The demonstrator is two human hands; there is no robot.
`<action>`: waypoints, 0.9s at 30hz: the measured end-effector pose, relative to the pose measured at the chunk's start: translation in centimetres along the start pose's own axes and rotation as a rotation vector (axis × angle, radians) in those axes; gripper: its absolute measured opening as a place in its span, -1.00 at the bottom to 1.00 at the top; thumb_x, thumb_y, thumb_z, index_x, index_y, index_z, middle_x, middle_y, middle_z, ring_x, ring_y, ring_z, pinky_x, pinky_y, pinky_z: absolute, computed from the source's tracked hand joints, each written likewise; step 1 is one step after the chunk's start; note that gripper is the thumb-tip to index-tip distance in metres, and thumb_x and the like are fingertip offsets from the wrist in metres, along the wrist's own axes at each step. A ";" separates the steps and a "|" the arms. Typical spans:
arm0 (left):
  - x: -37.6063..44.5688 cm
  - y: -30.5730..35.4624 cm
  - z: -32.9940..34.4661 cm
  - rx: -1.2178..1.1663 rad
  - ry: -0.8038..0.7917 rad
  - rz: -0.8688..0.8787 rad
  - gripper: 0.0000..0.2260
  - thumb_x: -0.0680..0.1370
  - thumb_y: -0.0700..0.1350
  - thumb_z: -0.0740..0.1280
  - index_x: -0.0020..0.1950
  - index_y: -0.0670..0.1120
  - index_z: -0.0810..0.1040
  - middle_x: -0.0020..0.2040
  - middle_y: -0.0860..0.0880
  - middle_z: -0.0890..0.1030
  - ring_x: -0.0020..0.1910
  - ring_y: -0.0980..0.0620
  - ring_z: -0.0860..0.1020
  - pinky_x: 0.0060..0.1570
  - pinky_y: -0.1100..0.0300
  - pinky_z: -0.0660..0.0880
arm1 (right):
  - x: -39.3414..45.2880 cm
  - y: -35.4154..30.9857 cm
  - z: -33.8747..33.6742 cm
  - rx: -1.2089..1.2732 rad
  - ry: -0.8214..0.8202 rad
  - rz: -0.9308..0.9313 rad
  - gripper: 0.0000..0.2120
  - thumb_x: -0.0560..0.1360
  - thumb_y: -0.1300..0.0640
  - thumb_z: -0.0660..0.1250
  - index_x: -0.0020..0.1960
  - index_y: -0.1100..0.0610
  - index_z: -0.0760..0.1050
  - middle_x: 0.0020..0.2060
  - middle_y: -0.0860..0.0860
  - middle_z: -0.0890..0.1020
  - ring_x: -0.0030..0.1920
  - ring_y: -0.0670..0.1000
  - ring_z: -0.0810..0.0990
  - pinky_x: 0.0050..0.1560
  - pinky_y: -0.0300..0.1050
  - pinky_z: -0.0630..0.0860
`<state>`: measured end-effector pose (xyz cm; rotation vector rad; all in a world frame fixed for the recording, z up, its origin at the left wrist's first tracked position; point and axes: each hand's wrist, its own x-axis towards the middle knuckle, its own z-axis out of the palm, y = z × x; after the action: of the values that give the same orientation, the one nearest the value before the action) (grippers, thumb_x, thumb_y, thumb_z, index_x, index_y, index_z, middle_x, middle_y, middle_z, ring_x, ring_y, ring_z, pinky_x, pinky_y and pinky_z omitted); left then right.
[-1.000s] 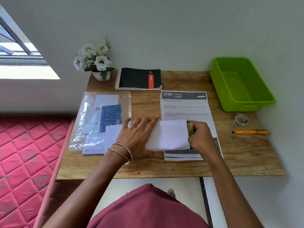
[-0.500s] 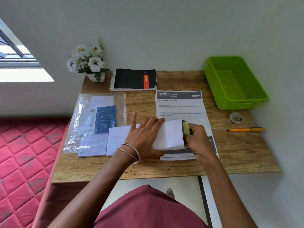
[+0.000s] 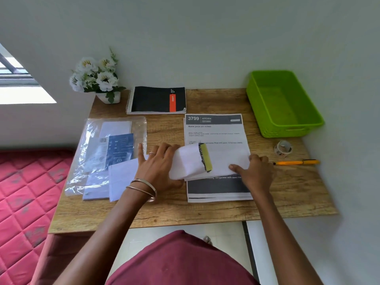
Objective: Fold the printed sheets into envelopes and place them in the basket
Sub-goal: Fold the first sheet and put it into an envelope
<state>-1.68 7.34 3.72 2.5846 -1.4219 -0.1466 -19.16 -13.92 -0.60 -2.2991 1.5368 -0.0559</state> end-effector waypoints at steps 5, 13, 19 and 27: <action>0.3 0.4 0.6 -0.010 0.016 -0.037 -0.12 0.24 0.27 0.43 0.44 0.00 0.16 0.32 -0.01 0.31 0.35 -0.09 0.27 0.30 -0.40 -0.15 | 0.7 -0.1 0.6 0.183 -0.014 0.083 -0.29 0.21 -0.20 0.55 0.22 0.11 0.43 0.18 0.17 0.51 0.24 0.26 0.42 0.18 0.26 0.36; 0.3 0.0 1.0 -0.058 0.026 -0.075 -0.09 0.21 0.24 0.48 0.44 -0.01 0.17 0.31 -0.04 0.31 0.35 -0.14 0.24 0.30 -0.43 -0.16 | 0.6 0.4 -1.8 0.720 0.037 0.060 -0.82 0.38 0.23 0.49 -0.04 0.24 0.61 -0.15 0.10 0.67 -0.19 0.05 0.62 -0.26 -0.22 0.43; 0.3 -0.2 0.9 -0.045 0.022 -0.091 -0.06 0.20 0.22 0.51 0.45 -0.04 0.16 0.32 -0.08 0.30 0.36 -0.17 0.22 0.29 -0.45 -0.21 | -0.7 0.8 -4.9 1.022 0.079 -0.038 -0.85 0.53 0.19 0.33 0.08 0.18 0.47 -0.06 0.06 0.63 -0.17 0.11 0.67 -0.33 -0.09 0.61; 0.2 -0.8 1.0 -0.046 -0.004 -0.211 -0.07 0.25 0.20 0.49 0.47 -0.05 0.11 0.36 -0.10 0.24 0.41 -0.19 0.15 0.26 -0.44 -0.29 | -2.8 0.6 -6.0 1.387 0.161 -0.085 -0.77 0.54 0.29 0.30 0.18 0.13 0.43 0.00 0.06 0.63 -0.22 -0.01 0.70 -0.35 -0.12 0.64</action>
<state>-1.10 7.52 2.55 2.6914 -1.1297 -0.2108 -22.23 -13.35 5.26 -1.2074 0.8889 -0.9903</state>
